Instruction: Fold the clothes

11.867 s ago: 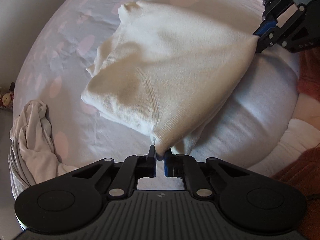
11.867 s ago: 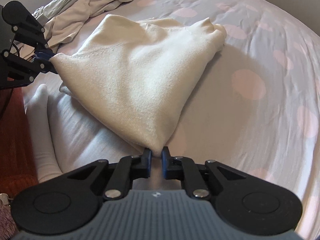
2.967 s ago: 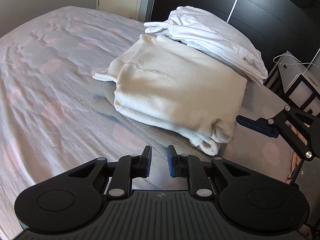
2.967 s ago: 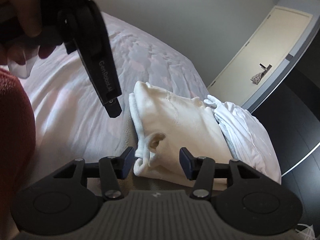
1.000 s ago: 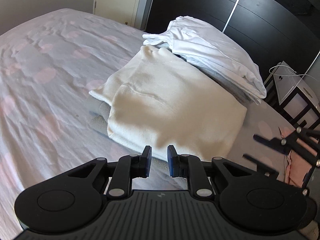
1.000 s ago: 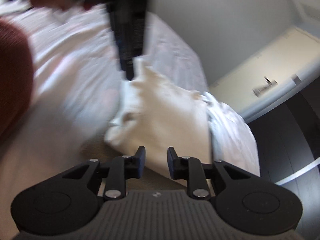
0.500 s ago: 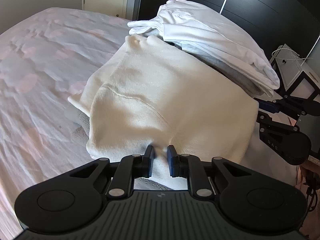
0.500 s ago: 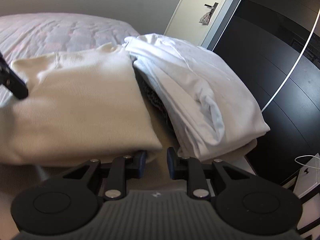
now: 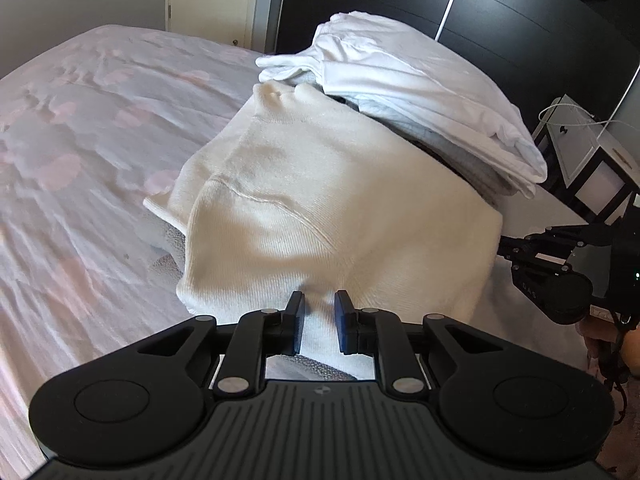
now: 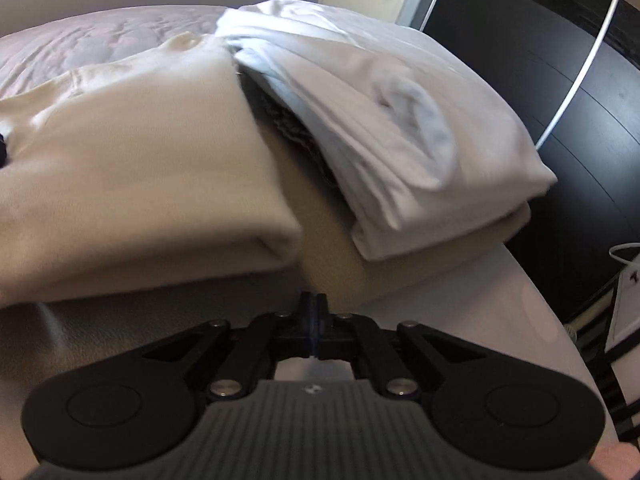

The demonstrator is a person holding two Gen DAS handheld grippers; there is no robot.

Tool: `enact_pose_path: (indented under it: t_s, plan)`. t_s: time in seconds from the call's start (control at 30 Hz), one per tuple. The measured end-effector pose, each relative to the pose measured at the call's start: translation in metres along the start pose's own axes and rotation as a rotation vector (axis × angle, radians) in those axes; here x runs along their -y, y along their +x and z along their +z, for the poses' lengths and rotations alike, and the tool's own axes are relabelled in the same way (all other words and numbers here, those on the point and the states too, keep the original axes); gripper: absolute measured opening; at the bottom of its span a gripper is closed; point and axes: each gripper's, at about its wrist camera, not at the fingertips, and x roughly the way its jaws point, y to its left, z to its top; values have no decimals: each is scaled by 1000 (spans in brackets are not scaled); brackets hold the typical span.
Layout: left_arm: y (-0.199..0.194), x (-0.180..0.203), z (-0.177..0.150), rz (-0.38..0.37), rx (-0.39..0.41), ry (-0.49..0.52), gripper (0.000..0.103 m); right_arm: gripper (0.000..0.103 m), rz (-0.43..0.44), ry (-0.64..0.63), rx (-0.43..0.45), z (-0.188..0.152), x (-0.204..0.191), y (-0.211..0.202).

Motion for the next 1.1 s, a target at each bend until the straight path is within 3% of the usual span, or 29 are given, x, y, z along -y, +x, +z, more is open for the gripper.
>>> enact_pose_path:
  t_s: [0.07,0.23,0.37,0.57,0.63,0.73,0.87,1.1]
  plan:
    - [-9,-2,0,17,17,4,17,0,-8,0,16,-3,5,-13]
    - [-16,-11,2,54,20,-10,17,5,53,-2,188,22,-4,-56]
    - [-24,-21,1,53,38,-58,17,5,140,27,243,59,-20,-44]
    - [-36,-37,-3,58,96,-108,20,2,162,112,190,87,-26,12]
    - [-36,-43,-4,55,125,-136,25,1,163,113,167,87,-25,24]
    - [-36,-47,-2,38,148,-167,42,1,160,114,139,84,-24,41]
    - [-37,-49,-1,11,164,-182,50,1,138,117,129,78,-24,53]
    - [-59,-40,-8,48,192,-169,53,2,159,126,92,90,-19,47]
